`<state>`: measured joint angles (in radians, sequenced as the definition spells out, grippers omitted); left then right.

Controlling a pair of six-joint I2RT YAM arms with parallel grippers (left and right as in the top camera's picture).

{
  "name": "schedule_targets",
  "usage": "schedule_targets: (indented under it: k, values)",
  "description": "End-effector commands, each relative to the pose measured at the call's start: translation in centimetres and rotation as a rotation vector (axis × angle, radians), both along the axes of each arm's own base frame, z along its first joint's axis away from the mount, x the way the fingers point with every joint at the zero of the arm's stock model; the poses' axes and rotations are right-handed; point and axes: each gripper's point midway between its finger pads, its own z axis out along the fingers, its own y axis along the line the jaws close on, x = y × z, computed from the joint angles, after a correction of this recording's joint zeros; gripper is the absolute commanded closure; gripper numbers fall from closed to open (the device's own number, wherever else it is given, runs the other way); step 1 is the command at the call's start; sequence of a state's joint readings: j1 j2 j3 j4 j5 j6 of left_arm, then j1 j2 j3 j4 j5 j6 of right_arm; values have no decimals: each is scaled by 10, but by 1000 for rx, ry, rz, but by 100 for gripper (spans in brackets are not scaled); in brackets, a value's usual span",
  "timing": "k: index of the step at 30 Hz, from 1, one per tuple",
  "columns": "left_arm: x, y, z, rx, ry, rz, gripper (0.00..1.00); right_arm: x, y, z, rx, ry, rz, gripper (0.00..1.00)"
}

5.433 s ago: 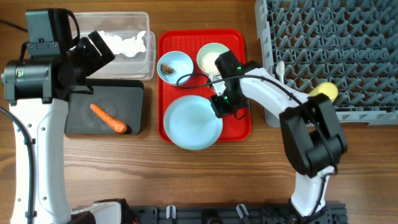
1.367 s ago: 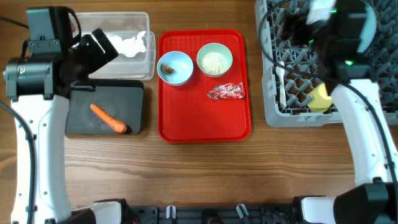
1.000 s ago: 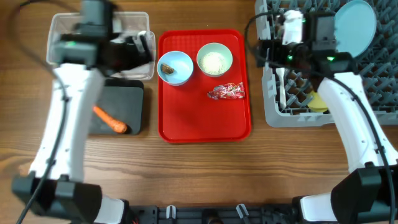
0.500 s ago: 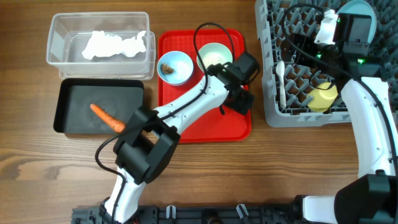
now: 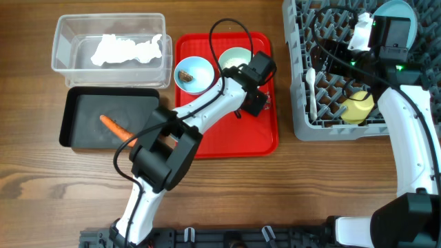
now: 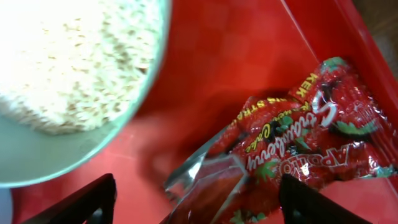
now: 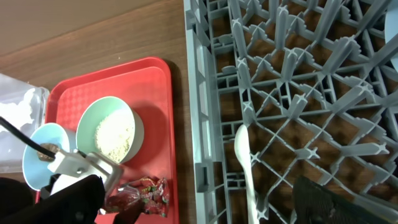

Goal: Sort waste into correct bins and load items into the dishwasher rack
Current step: 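Grasp the red candy wrapper on the red tray with the left gripper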

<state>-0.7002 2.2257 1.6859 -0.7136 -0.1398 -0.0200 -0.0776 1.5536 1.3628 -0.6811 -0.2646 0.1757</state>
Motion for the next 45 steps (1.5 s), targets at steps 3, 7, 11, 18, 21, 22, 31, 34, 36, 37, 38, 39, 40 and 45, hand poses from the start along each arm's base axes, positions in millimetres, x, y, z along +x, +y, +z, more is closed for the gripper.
schedule_targets:
  k: [3, 7, 11, 18, 21, 22, 31, 34, 36, 37, 38, 39, 40, 45]
  values:
    - [-22, 8, -28, 86, 102, -122, 47, -2, -3, 7, -12, -10, -19, 0]
    - [-29, 8, -29, 86, 127, -116, 96, -2, -3, 7, -12, -11, -19, 0]
    - [-36, 11, -5, 90, 142, -66, 96, -3, -3, 6, -14, -6, -20, 0]
    - [11, 54, 153, -27, -113, 143, 96, -4, -3, 5, -15, -3, -19, 0]
    - [50, 107, 183, -81, -210, 282, 96, -4, -3, 5, -15, -2, -19, 0]
    - [59, 123, 183, -81, -218, 320, 96, -4, -3, 5, -15, -2, -19, 0]
    - [26, 111, 157, -293, 90, 211, 64, -4, -3, 5, -17, -2, -16, 0]
    - [-13, 75, 136, -239, 176, 99, 54, -4, -3, 5, -31, -4, -1, 0]
    - [-40, 53, 117, -206, 234, 36, 50, -4, -3, 5, -31, -4, 0, 0]
    - [-56, 44, 106, -182, 268, 4, 47, -4, -3, 5, -31, -4, 0, 0]
    - [-79, 34, 90, -149, 311, -37, 41, -4, -3, 5, -31, -4, 0, 0]
    - [-89, 28, 82, -136, 326, -60, 39, -4, -3, 4, -31, -3, 0, 0]
    - [-102, 20, 70, -120, 340, -94, 35, -4, -3, 4, -31, -2, 0, 0]
    - [-111, 9, 35, -5, 214, -174, 22, -4, -3, -1, -29, 13, 0, 0]
